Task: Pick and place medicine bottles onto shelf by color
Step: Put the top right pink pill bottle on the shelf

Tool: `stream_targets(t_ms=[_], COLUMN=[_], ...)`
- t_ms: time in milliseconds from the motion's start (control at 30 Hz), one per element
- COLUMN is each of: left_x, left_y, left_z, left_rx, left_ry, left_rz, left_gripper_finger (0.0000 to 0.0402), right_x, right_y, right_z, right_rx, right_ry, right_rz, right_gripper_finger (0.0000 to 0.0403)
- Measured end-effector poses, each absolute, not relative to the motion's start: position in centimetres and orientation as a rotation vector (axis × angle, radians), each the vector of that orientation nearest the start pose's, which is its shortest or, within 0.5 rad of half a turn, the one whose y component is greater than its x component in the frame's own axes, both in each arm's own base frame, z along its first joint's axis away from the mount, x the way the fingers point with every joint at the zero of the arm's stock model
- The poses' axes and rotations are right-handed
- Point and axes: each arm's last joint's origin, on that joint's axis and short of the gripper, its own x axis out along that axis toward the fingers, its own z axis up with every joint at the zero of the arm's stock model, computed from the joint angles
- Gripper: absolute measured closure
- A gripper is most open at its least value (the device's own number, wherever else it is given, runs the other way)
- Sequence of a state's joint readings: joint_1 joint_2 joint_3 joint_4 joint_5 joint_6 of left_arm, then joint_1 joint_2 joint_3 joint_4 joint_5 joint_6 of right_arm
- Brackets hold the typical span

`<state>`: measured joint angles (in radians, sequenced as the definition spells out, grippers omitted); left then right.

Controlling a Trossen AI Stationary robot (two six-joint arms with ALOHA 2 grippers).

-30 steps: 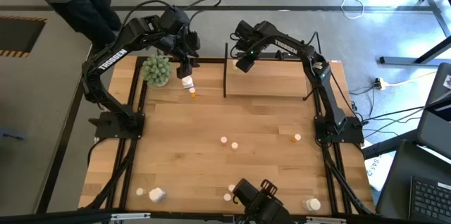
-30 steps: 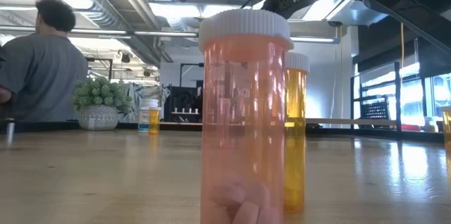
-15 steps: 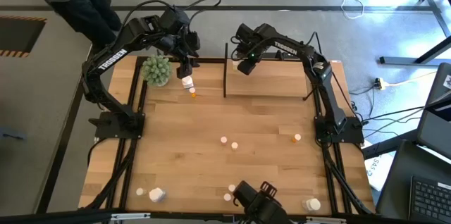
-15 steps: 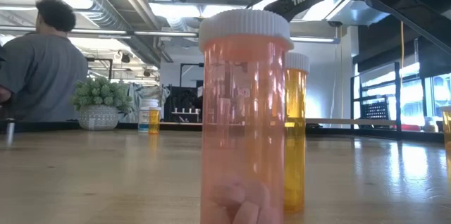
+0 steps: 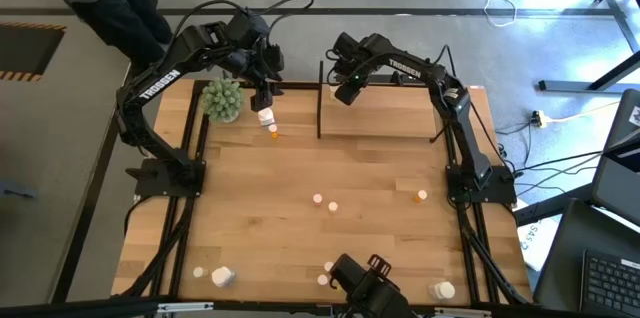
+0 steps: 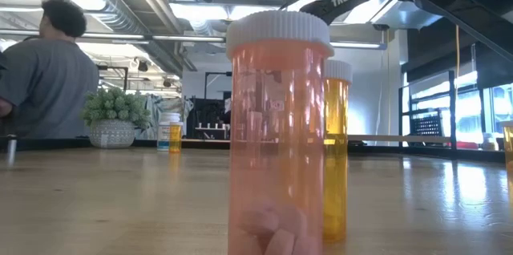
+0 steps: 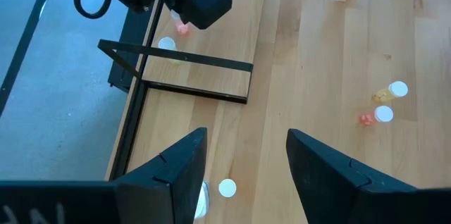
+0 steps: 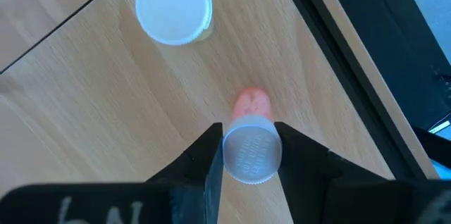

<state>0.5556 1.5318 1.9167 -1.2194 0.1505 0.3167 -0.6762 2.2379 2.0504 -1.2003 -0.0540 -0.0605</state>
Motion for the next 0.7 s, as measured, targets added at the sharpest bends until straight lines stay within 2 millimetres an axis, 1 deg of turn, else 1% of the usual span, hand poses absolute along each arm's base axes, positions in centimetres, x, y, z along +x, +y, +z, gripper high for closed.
stream_targets(t_ms=[133,700], left_x=[23.93,23.92], left_y=[14.36,14.36], left_z=[44.35,44.35], left_rx=[0.005,0.006], left_ry=[0.835,0.835], left_rz=[0.252,0.252], left_gripper_finger=[0.0211,0.0211], right_x=[35.38,35.49], right_y=[-28.35,-28.43], right_z=[22.91,22.72], right_rx=[0.475,0.472], right_ry=[1.316,1.312], right_rz=[-0.496,-0.499], right_gripper_finger=[0.0281,0.0207])
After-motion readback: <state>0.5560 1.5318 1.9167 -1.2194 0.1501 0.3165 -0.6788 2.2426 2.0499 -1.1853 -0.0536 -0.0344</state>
